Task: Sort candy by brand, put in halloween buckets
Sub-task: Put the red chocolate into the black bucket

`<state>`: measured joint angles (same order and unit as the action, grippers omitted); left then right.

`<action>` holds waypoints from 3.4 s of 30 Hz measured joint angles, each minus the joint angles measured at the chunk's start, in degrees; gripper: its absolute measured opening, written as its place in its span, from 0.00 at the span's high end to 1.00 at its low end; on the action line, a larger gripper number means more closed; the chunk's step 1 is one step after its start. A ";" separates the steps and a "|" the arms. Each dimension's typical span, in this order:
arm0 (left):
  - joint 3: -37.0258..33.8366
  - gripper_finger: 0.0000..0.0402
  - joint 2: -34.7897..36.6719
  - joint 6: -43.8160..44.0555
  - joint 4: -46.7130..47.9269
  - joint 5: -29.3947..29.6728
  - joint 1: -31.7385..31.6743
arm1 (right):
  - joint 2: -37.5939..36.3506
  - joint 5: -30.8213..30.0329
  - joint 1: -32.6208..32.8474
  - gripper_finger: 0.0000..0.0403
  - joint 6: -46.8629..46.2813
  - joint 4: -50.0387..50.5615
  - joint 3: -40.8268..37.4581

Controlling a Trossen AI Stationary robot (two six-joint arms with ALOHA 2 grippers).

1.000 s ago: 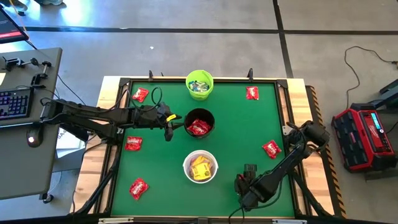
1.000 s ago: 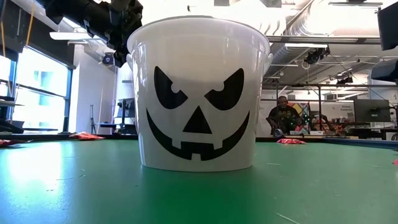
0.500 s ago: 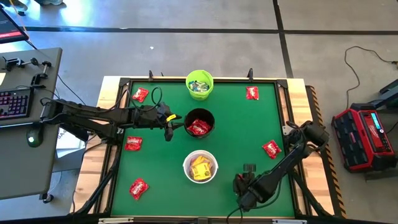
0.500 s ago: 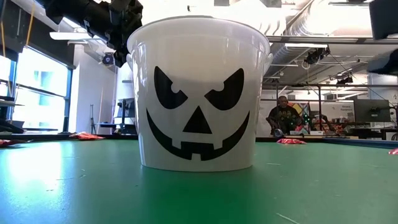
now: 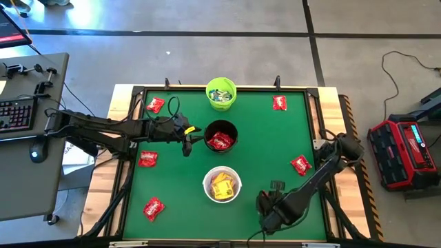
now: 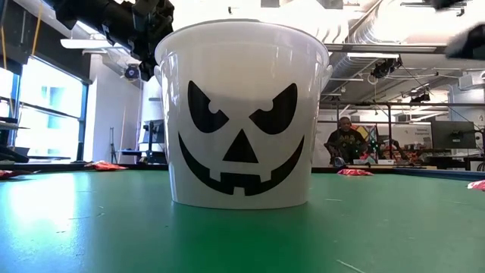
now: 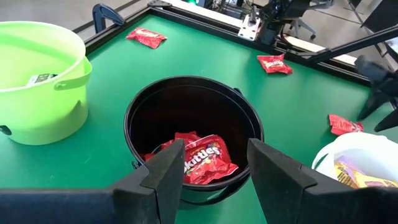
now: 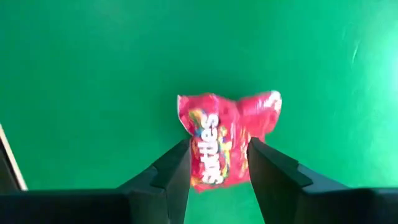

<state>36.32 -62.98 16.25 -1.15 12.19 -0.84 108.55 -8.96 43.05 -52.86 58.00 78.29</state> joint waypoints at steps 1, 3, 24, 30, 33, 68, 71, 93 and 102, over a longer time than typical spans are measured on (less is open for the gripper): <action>0.00 0.59 0.00 0.00 0.00 -0.02 0.01 | -0.01 1.94 -0.81 0.63 -2.22 0.18 -0.37; 0.00 0.59 0.00 0.00 0.00 -0.02 0.00 | 0.00 4.53 -2.62 0.61 -5.12 0.42 -0.77; 0.00 0.59 0.00 -1.53 0.07 -2.86 0.02 | -0.24 29.40 -19.73 0.49 27.35 -5.51 -8.00; 0.00 0.59 0.00 -1.51 0.09 -2.86 0.02 | -0.50 30.66 -19.98 0.49 29.92 -7.80 -11.28; 0.00 0.59 0.00 -1.49 0.07 -2.86 0.01 | -0.57 32.63 -19.98 0.51 30.64 -9.79 -12.08; 0.00 0.59 0.00 -1.91 0.47 -3.08 0.02 | -9.46 20.07 -9.43 0.94 -8.38 -21.27 -11.50; 0.00 0.59 0.00 -1.92 0.44 -3.08 0.02 | -8.71 16.86 -7.95 0.83 -14.82 -19.26 -11.50; 0.02 0.59 0.02 -3.02 1.82 -3.13 0.02 | -5.79 9.10 -8.51 0.49 -12.70 -16.45 -11.57; 0.02 0.59 0.02 -3.64 1.81 -3.10 0.02 | -3.05 9.47 -7.31 0.49 -12.32 -16.46 -11.57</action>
<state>36.34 -62.96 12.61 0.67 9.08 -0.82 105.50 0.51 35.74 -65.18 41.54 66.72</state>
